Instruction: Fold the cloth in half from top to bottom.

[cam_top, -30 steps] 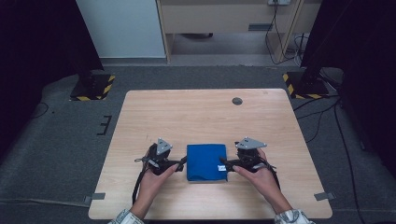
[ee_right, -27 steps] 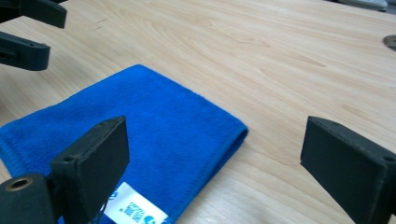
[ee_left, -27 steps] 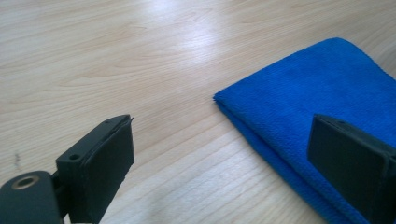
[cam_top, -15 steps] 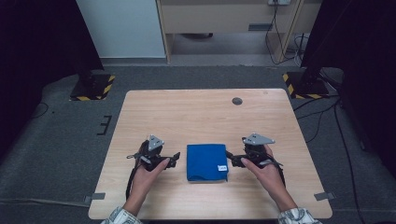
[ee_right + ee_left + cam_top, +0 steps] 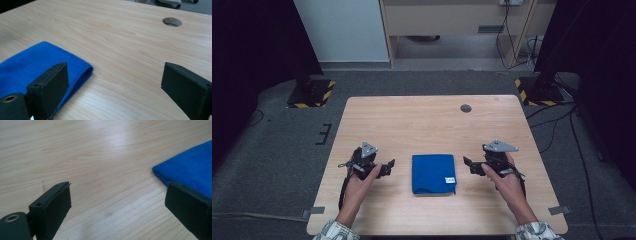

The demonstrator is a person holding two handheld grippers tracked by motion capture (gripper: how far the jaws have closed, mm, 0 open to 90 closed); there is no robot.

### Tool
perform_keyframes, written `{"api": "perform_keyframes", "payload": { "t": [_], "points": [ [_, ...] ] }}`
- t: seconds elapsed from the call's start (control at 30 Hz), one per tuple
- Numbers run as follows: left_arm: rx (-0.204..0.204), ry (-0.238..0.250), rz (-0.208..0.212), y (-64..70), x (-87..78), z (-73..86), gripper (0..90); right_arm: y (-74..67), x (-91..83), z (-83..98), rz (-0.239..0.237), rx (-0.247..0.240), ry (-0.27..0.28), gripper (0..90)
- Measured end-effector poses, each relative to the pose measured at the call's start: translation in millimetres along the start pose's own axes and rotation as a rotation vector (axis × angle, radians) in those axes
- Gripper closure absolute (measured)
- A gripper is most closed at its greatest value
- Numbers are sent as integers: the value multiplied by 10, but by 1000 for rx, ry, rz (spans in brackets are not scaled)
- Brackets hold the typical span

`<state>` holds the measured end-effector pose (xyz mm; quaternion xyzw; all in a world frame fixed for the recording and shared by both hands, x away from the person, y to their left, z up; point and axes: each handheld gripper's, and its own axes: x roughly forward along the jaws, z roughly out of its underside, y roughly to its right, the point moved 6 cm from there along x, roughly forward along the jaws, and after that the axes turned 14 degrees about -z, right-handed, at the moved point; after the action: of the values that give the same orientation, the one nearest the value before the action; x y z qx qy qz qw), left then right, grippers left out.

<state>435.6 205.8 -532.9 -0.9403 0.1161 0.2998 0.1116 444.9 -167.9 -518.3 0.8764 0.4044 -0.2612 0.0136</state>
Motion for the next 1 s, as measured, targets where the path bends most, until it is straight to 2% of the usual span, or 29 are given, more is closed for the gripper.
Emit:
{"api": "perform_keyframes", "payload": {
  "t": [0.07,0.2,0.33,0.5,0.73,1.0],
  "points": [
    [-4,-11,-15,-80,16,35,59,94,-45,20,27,15,-1,81],
    [-18,-18,-26,-171,32,59,59,193,-107,40,53,40,2,82],
    [-12,-34,-27,-214,59,93,59,322,-171,77,91,65,4,83],
    [7,-63,-32,-242,109,146,59,489,-221,187,132,98,-34,84],
    [31,-111,-39,-258,189,239,59,692,-183,365,158,150,-96,95],
    [34,-152,-45,-264,277,328,58,796,-101,425,192,175,-128,100]
  ]
}}
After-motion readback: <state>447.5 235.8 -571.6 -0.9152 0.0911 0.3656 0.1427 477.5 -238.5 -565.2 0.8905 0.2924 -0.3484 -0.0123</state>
